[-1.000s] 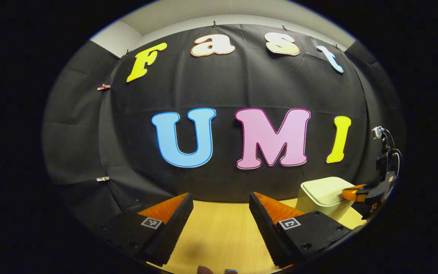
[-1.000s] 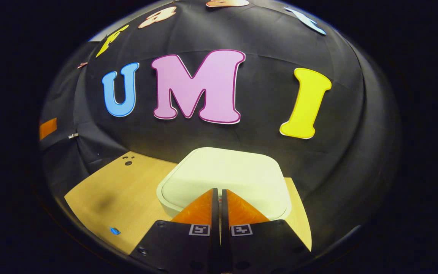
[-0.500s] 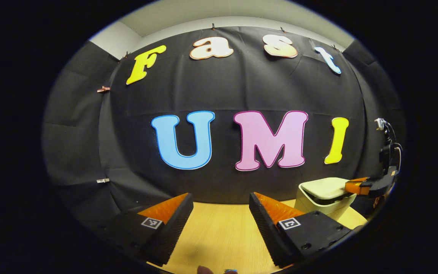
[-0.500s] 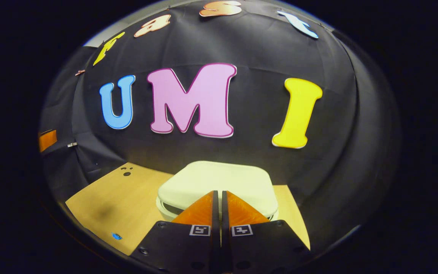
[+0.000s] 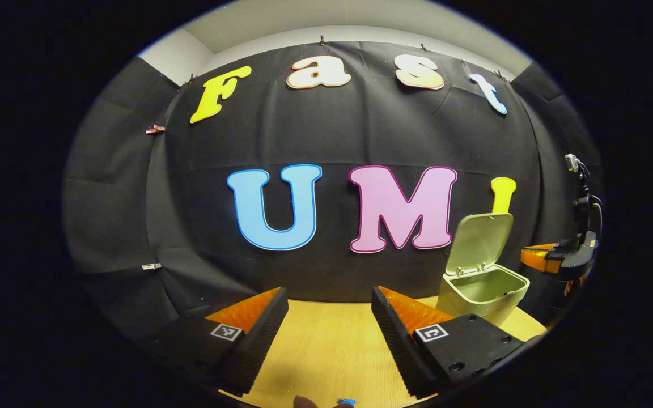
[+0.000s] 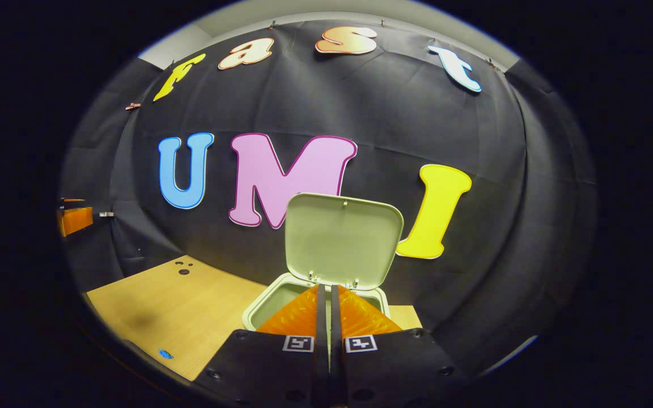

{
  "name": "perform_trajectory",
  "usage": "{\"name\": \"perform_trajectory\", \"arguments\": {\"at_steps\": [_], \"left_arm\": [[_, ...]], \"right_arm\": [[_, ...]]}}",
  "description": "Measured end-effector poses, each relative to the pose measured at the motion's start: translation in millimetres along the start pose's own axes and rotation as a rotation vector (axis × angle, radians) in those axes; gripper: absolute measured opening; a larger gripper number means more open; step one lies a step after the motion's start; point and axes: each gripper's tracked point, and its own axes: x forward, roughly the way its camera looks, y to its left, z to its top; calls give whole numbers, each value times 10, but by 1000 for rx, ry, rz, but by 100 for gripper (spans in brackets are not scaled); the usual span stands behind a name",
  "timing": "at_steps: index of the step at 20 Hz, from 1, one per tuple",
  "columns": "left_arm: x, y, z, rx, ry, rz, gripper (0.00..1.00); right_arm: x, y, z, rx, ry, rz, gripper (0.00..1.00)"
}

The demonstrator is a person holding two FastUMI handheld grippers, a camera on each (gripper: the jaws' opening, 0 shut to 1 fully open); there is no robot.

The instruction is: Press the lid of the desktop garbage bin to open it, pick up the crumpled paper on the desktop and throw it into the bin, then pick up the pop can on the desktop and drop it into the bin, and finally close the garbage bin lid.

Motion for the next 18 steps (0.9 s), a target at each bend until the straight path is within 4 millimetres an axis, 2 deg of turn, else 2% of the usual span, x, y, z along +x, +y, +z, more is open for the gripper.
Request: {"name": "perform_trajectory", "arguments": {"at_steps": [3, 5, 7, 8, 9, 10, 11, 12, 16, 18], "left_arm": [[8, 3, -90, -10, 6, -38, 95], [14, 10, -206, -11, 20, -57, 95], [16, 23, -382, 6, 47, -65, 95], [7, 20, -497, 15, 65, -69, 95], [-16, 19, -643, 23, 86, -79, 95], [-26, 11, -753, 25, 103, -86, 95], [-50, -3, -924, 28, 130, -96, 95], [-63, -25, -1085, 31, 155, -107, 95], [-128, -144, -1693, 49, 258, -169, 95], [-158, -220, -1987, 56, 300, -212, 95]], "right_arm": [[-135, 109, 20, -12, -10, 31, 6], [-224, 167, 34, -26, -19, 47, 13], [-326, 235, 43, -28, -34, 56, 27], [-368, 289, 42, -16, -36, 63, 27], [-413, 333, 24, -3, -36, 74, 32], [-455, 378, 2, 10, -31, 85, 43], [-489, 423, -10, 17, -26, 93, 47], [-529, 436, -35, 21, -22, 94, 60], [-655, 489, -138, 18, 11, 104, 78], [-698, 494, -149, 22, 19, 99, 80]]}}
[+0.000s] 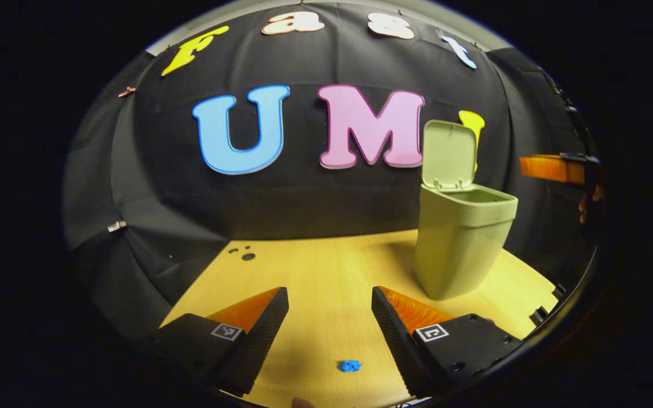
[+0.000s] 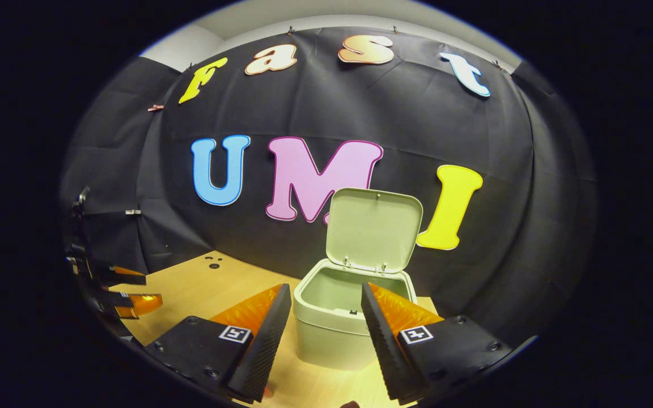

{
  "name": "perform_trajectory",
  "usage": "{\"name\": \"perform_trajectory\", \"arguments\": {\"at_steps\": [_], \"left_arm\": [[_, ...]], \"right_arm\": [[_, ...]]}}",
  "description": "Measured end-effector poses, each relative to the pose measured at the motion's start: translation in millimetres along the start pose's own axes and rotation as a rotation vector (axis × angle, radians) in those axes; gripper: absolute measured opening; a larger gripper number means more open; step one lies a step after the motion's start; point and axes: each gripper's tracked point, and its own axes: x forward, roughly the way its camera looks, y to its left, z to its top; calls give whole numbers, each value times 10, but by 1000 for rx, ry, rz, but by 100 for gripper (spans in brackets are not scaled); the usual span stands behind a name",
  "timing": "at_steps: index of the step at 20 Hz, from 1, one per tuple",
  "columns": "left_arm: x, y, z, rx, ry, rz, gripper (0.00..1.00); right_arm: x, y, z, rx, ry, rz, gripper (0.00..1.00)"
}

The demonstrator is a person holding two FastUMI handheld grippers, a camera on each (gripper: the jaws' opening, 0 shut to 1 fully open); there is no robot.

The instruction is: Press the lid of the desktop garbage bin to open it, pick up the crumpled paper on the desktop and throw it into the bin, then pick up the pop can on the desktop and drop it into the bin, and finally close the garbage bin lid.

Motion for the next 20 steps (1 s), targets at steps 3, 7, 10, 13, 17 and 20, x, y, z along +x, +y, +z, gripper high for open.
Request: {"name": "perform_trajectory", "arguments": {"at_steps": [3, 7, 10, 13, 17, 20], "left_arm": [[126, -102, -458, 26, 84, -41, 95], [254, -243, -981, 48, 201, -91, 93], [323, -313, -1330, 62, 281, -121, 89], [404, -327, -1625, 73, 347, -131, 84], [522, -348, -1959, 74, 429, -131, 79], [572, -313, -2064, 85, 461, -130, 76]], "right_arm": [[-91, -42, -58, 16, 20, -11, 80], [-225, -104, -192, 15, 51, -31, 80], [-304, -202, -286, 20, 81, -56, 80], [-357, -300, -319, 29, 90, -80, 80], [-495, -449, -372, 34, 105, -121, 80], [-569, -516, -411, 42, 116, -147, 80]]}}
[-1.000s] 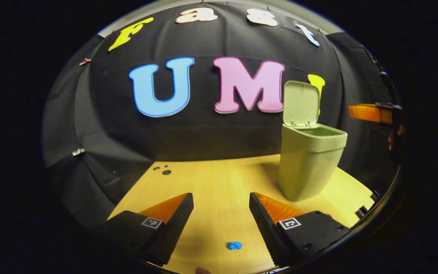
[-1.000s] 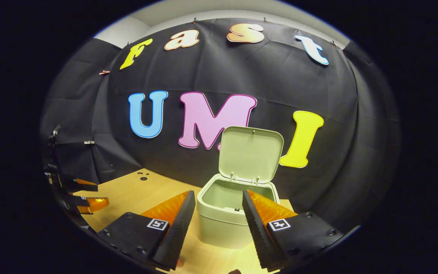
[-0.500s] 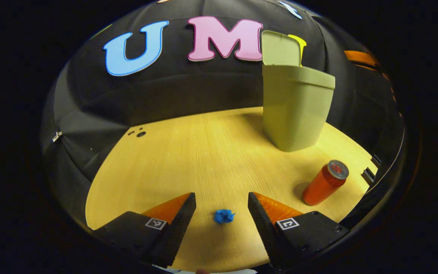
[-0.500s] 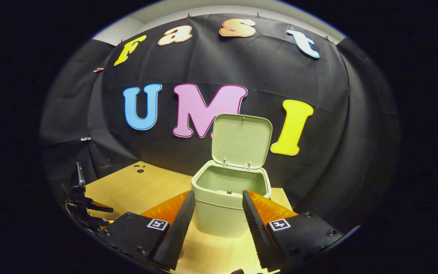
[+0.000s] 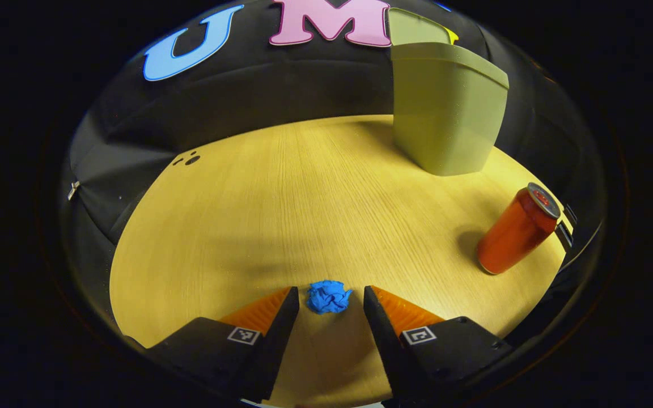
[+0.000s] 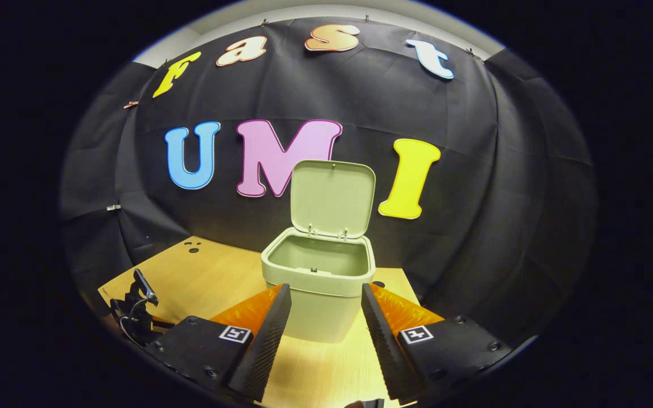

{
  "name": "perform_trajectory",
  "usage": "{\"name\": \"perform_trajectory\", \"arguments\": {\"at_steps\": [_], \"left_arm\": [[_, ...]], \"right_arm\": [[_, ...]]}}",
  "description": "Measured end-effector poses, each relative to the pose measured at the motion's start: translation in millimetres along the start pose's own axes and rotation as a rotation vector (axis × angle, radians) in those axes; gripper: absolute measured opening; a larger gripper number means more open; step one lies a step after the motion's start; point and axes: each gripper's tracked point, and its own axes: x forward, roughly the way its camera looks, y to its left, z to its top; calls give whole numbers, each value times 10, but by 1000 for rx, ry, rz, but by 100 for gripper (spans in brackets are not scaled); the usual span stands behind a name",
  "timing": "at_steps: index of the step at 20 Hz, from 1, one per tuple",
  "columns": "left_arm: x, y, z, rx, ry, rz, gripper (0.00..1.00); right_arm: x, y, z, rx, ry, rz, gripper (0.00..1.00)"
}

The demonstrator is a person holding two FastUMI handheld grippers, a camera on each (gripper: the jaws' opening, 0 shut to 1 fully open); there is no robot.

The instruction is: Press the lid of the desktop garbage bin to open it, pick up the crumpled paper on the desktop and throw it into the bin, then pick up the pop can on the desktop and drop it into the bin, and finally close the garbage bin lid.

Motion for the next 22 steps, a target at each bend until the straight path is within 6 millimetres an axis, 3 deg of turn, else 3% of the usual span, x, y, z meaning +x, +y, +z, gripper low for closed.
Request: {"name": "perform_trajectory", "arguments": {"at_steps": [1, 2, 5, 6, 8, 9, 12, 15, 16, 18, 19, 22], "left_arm": [[23, 16, -13, 7, 7, 5, 71], [38, 18, -16, 11, 13, 3, 73], [40, -7, 6, -4, 14, -28, 41], [37, -10, 6, -11, 14, -32, 46], [28, 1, -1, -28, 19, -27, 43], [23, 14, 8, -34, 19, -21, 36], [-83, 51, 123, -51, -7, -19, 39], [-298, 144, 447, -64, -81, -14, 39], [-362, 148, 598, -73, -113, -14, 35], [-481, 171, 900, -83, -176, -10, 39], [-566, 166, 1079, -89, -213, -13, 35], [-810, 129, 1627, -96, -335, -28, 43]], "right_arm": [[-18, -28, -20, 1, 5, -7, 80], [-32, -37, -32, 3, 7, -14, 80], [-51, -57, -58, 4, 11, -21, 80], [-45, -48, -64, 3, 12, -18, 80], [-26, -24, -64, 3, 12, -11, 80], [-22, -22, -67, 2, 12, -7, 80], [8, 52, -66, -2, 12, 12, 80], [16, 109, -109, -14, 17, 32, 80], [22, 127, -104, -13, 17, 36, 80], [16, 160, -120, -7, 18, 42, 80], [19, 160, -129, -5, 18, 47, 80], [17, 192, -160, -6, 25, 56, 80]]}}
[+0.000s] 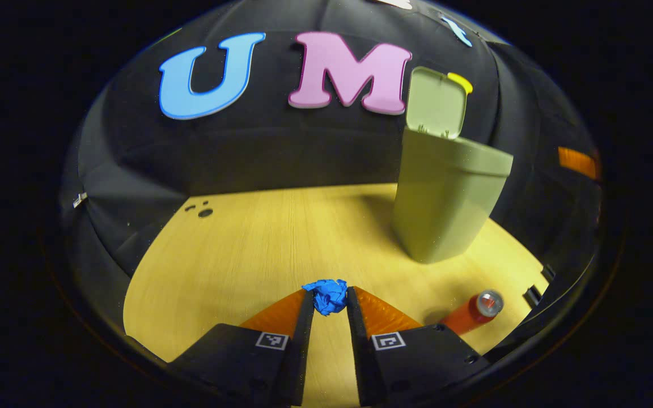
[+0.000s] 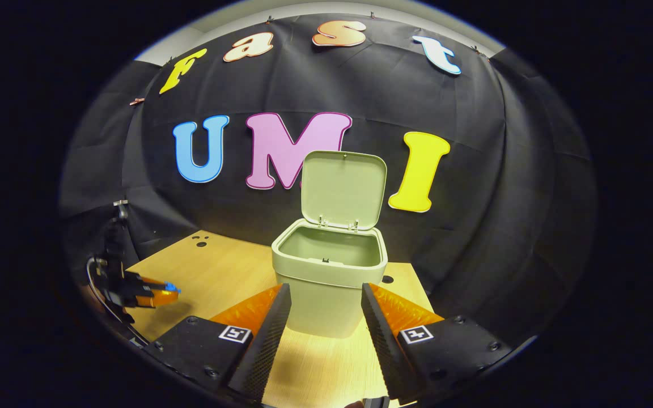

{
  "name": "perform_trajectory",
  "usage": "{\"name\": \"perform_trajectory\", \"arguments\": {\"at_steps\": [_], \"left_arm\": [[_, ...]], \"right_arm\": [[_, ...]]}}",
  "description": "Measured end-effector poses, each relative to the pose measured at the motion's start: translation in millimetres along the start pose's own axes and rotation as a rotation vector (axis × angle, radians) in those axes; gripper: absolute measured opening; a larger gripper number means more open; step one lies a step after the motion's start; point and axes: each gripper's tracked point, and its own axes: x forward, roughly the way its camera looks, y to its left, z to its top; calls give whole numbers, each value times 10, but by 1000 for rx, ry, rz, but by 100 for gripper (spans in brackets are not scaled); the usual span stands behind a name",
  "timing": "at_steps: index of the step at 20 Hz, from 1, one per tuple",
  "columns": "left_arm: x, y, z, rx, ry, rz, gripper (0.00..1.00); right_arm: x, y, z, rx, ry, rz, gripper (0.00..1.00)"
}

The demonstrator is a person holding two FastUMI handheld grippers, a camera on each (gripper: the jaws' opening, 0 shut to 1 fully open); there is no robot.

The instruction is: Press the lid of the desktop garbage bin to open it, pick up the crumpled paper on the desktop and throw it into the bin, then pick up the pop can on the desktop and drop it into the bin, and finally close the garbage bin lid.

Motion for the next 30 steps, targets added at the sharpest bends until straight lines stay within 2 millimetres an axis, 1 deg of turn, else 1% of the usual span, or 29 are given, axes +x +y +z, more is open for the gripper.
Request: {"name": "perform_trajectory", "arguments": {"at_steps": [2, 3, 5, 6, 8, 10, 12, 14, 16, 18, 21, 27, 28, 30], "left_arm": [[-39, -82, 435, -10, -85, -21, 35], [-57, -109, 650, -16, -125, -32, 39], [-83, -173, 995, -21, -198, -52, 39], [-84, -220, 1214, -22, -240, -66, 39], [-85, -321, 1527, -16, -291, -94, 39], [-59, -455, 1791, 1, -335, -128, 39], [-6, -622, 1981, 26, -362, -164, 39], [45, -845, 2116, 49, -383, -199, 39], [140, -1059, 2211, 63, -400, -234, 39], [237, -1268, 2279, 81, -402, -268, 39], [416, -1524, 2331, 105, -393, -310, 39], [829, -1977, 2314, 135, -345, -366, 39], [894, -2034, 2291, 145, -338, -370, 43], [1000, -2131, 2269, 156, -324, -378, 37]], "right_arm": [[-14, 26, -9, 1, 0, 3, 80], [-27, 29, -13, 0, 1, 4, 80], [-49, 38, -28, -5, 3, 5, 80], [-61, 48, -29, -7, 3, 6, 80], [-100, 24, -36, -9, 1, 1, 80], [-137, -9, -30, -10, -5, -8, 80], [-178, -56, -33, -14, -6, -22, 80], [-225, -127, -45, -12, -3, -40, 80], [-279, -243, -62, -7, 2, -63, 80], [-342, -357, -82, 2, 4, -90, 80], [-426, -528, -129, 18, 10, -127, 80], [-530, -816, -180, 48, 8, -190, 80], [-531, -846, -187, 54, 8, -199, 80], [-532, -928, -207, 62, 11, -218, 80]]}}
